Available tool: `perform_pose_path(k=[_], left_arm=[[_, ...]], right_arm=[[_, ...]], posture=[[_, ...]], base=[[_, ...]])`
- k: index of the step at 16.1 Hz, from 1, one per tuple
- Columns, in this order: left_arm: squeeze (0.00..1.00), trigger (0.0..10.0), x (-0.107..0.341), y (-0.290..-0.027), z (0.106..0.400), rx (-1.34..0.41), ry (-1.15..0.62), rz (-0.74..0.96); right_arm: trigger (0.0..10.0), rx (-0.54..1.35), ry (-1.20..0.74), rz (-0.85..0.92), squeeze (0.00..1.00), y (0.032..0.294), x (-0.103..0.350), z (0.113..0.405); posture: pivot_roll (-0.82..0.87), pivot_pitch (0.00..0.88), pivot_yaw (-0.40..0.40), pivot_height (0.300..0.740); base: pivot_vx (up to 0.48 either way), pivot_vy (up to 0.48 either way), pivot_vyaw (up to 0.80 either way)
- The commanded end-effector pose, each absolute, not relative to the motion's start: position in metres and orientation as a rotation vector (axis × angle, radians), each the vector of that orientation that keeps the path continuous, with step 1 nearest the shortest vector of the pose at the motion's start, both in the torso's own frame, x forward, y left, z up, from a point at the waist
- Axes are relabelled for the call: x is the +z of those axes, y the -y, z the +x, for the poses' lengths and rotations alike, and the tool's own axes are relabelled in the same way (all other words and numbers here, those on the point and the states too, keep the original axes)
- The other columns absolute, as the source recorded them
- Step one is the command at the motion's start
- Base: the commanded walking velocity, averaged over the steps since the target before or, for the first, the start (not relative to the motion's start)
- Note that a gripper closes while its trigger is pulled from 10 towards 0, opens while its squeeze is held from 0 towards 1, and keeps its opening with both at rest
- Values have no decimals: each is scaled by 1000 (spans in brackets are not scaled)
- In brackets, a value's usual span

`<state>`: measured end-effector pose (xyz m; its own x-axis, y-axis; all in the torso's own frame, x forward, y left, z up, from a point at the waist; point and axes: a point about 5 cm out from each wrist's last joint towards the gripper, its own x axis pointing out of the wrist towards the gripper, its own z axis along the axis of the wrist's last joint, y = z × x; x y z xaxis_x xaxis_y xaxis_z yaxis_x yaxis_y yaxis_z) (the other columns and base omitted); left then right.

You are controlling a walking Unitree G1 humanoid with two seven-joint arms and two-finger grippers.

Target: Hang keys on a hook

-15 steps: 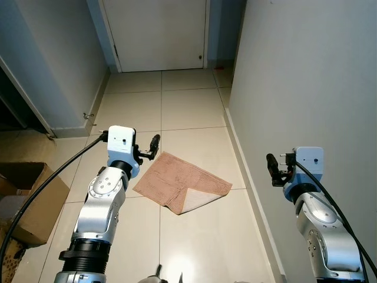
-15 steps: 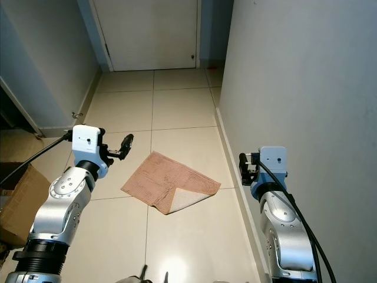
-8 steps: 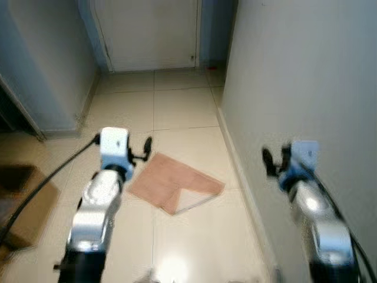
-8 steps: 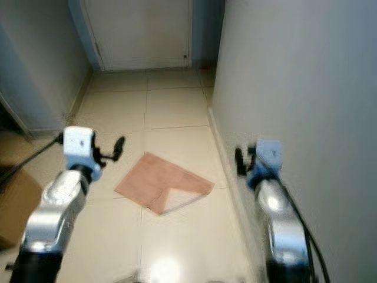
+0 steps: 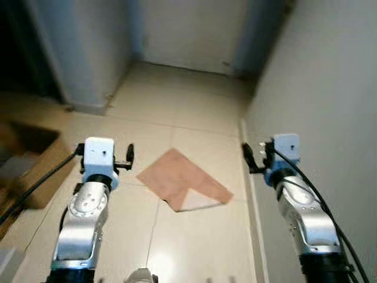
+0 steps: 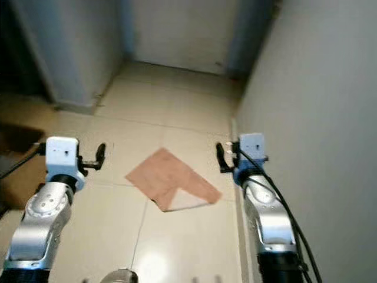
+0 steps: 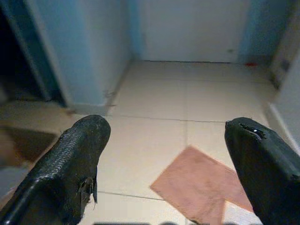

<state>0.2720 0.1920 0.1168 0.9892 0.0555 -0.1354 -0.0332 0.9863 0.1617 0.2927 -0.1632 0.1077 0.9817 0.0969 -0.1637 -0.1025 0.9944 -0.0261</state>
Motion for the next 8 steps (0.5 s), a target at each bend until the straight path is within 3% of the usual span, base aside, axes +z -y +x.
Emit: perform_pose_path(k=[1, 4, 8], left_arm=[[1000, 10000, 124, -187, 274, 34, -108, 166], [1000, 10000, 134, -185, 277, 51, -45, 169], [1000, 10000, 132, -190, 283, 71, -100, 143]], right_arm=[[10000, 86, -150, -58, 1000, 167, 108, 295], [10000, 63, -132, 16, 1000, 166, 109, 300], [10000, 39, -160, 170, 1000, 159, 108, 297]], posture=[[75, 0, -100, 740], [85, 0, -91, 740], [55, 0, -27, 740]], base=[[0, 0, 800], [0, 0, 800], [0, 0, 800]])
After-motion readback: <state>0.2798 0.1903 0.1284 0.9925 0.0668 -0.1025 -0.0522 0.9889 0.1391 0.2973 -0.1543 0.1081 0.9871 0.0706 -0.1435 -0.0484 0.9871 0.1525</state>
